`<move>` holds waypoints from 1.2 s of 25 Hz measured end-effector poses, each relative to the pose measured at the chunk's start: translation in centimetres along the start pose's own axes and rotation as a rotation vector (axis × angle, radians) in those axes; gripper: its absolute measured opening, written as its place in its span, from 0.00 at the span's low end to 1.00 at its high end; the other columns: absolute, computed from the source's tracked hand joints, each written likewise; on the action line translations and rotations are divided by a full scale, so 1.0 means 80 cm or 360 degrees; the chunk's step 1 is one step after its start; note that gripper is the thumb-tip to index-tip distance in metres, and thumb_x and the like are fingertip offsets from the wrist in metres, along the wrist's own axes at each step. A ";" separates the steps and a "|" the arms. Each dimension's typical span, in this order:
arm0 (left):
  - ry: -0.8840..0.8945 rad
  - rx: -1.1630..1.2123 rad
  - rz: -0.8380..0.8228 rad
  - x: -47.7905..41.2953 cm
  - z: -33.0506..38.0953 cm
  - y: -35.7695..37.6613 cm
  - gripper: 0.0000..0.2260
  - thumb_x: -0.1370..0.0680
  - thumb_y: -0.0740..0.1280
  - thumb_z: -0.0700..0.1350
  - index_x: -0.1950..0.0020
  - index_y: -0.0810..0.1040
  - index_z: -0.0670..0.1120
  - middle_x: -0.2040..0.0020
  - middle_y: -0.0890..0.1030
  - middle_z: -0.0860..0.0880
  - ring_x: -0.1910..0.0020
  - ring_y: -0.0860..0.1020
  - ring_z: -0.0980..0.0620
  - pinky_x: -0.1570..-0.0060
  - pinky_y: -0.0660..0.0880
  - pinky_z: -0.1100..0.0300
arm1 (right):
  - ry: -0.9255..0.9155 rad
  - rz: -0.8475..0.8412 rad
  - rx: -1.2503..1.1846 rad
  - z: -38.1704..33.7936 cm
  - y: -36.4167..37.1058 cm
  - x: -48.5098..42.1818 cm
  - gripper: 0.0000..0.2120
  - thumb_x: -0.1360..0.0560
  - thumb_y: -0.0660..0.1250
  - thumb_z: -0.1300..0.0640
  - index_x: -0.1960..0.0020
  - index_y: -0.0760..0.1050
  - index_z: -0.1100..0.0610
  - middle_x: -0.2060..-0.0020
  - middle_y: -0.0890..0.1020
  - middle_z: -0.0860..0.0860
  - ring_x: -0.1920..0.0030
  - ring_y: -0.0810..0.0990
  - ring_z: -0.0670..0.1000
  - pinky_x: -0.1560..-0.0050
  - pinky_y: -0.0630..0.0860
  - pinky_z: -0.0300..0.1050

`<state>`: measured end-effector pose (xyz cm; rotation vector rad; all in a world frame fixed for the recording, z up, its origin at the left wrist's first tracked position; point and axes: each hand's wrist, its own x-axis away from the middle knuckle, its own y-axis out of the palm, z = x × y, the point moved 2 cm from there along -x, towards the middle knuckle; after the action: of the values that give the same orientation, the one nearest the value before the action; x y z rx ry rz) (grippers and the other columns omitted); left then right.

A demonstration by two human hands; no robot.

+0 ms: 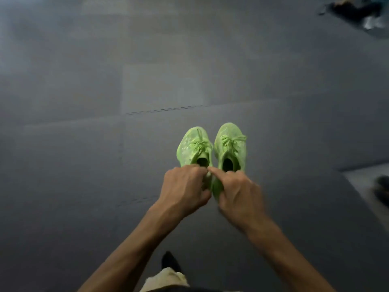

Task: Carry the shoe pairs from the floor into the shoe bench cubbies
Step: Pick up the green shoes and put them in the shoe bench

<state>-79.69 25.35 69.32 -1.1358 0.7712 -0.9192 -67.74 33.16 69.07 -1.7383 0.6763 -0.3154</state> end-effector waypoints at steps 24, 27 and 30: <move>-0.2121 -0.0126 0.0646 -0.166 -0.742 -0.224 0.11 0.27 0.67 0.57 0.63 0.67 0.55 0.64 0.74 0.55 0.62 0.78 0.45 0.66 0.62 0.56 | -0.2075 -0.0611 -0.0405 -0.643 0.259 -0.727 0.26 0.29 0.63 0.56 0.32 0.69 0.42 0.54 0.82 0.47 0.50 0.75 0.54 0.63 0.68 0.47; -0.2311 -0.0141 0.0704 -0.134 -0.843 -0.248 0.10 0.27 0.67 0.56 0.63 0.69 0.54 0.64 0.75 0.54 0.62 0.78 0.45 0.66 0.64 0.56 | -0.2278 -0.0645 -0.0443 -0.763 0.302 -0.755 0.27 0.29 0.64 0.56 0.32 0.70 0.43 0.54 0.82 0.47 0.50 0.76 0.55 0.62 0.70 0.47; -0.2376 -0.0164 0.0764 -0.096 -0.970 -0.276 0.07 0.27 0.67 0.55 0.60 0.74 0.54 0.63 0.77 0.54 0.62 0.79 0.47 0.65 0.65 0.56 | -0.2400 -0.0653 -0.0453 -0.896 0.354 -0.785 0.27 0.31 0.63 0.56 0.32 0.70 0.43 0.55 0.82 0.47 0.50 0.76 0.54 0.63 0.69 0.46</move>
<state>-155.75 -2.51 71.39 -1.2761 -0.1834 0.4611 -164.20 9.20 70.76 -1.8054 -0.7615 0.8251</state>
